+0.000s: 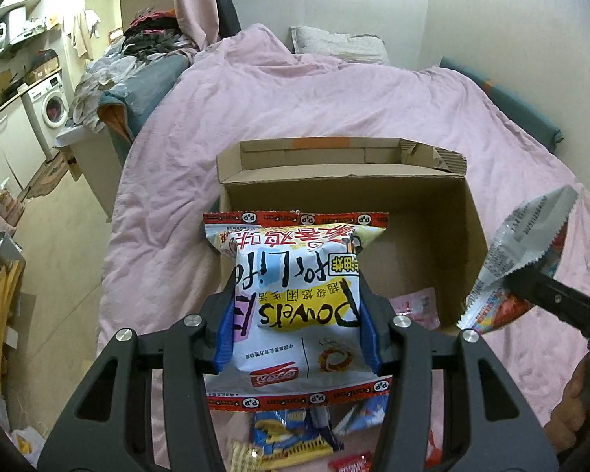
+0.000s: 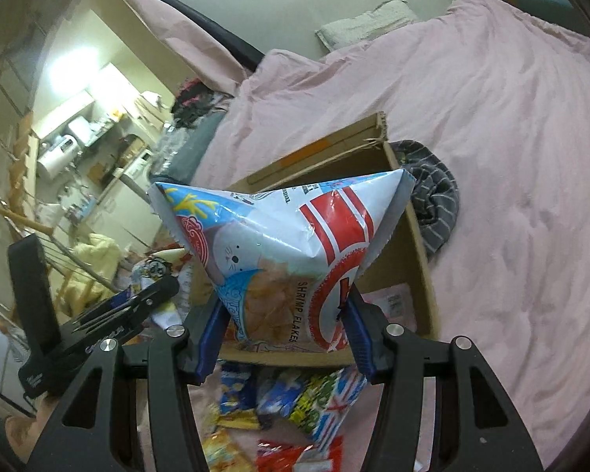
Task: Organize snacks
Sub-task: 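Lift both bags and carry them over the cardboard box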
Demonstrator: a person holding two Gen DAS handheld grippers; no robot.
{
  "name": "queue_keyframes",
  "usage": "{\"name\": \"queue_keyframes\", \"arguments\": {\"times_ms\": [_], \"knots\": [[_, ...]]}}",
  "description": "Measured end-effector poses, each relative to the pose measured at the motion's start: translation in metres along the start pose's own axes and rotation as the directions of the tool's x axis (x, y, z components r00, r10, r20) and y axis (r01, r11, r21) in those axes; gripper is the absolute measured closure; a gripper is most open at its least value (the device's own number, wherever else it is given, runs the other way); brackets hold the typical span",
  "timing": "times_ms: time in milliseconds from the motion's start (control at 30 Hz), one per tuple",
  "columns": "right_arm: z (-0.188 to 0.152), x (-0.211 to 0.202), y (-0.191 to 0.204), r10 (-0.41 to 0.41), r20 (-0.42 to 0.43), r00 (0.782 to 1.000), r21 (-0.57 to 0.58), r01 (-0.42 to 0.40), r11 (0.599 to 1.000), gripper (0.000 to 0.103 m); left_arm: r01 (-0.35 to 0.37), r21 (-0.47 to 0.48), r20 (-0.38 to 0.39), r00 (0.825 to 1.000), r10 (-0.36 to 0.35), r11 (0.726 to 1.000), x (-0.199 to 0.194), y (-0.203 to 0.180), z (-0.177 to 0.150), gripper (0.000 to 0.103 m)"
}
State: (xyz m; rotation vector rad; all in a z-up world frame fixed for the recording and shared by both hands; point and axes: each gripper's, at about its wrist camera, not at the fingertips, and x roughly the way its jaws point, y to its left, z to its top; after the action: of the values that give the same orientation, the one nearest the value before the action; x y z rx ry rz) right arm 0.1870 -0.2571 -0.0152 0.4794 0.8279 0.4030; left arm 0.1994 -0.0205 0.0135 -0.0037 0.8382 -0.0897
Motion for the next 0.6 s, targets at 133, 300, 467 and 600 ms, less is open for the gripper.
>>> {"name": "queue_keyframes", "arguments": {"times_ms": [133, 300, 467, 600], "knots": [[0.001, 0.016, -0.004, -0.059, -0.034, 0.998, -0.002, 0.059, 0.998, 0.046, -0.002, 0.001, -0.01, 1.0, 0.002, 1.0, 0.016, 0.002, -0.006, 0.056], [-0.007, 0.043, -0.005, -0.18, -0.128, 0.975, -0.049, 0.175, 0.983, 0.046, 0.002, -0.038, -0.056, 0.998, -0.004, 0.999, 0.033, 0.009, -0.008, 0.056], [-0.014, 0.06, -0.009, -0.245, -0.182, 0.952, -0.073, 0.235, 0.969, 0.046, -0.006, -0.047, -0.073, 0.997, 0.003, 0.999, 0.042, 0.011, -0.011, 0.056], [-0.013, 0.062, -0.015, -0.248, -0.198, 0.948, -0.044, 0.244, 0.969, 0.046, -0.009, -0.054, -0.089, 0.996, 0.004, 0.998, 0.046, 0.01, -0.013, 0.056]]}}
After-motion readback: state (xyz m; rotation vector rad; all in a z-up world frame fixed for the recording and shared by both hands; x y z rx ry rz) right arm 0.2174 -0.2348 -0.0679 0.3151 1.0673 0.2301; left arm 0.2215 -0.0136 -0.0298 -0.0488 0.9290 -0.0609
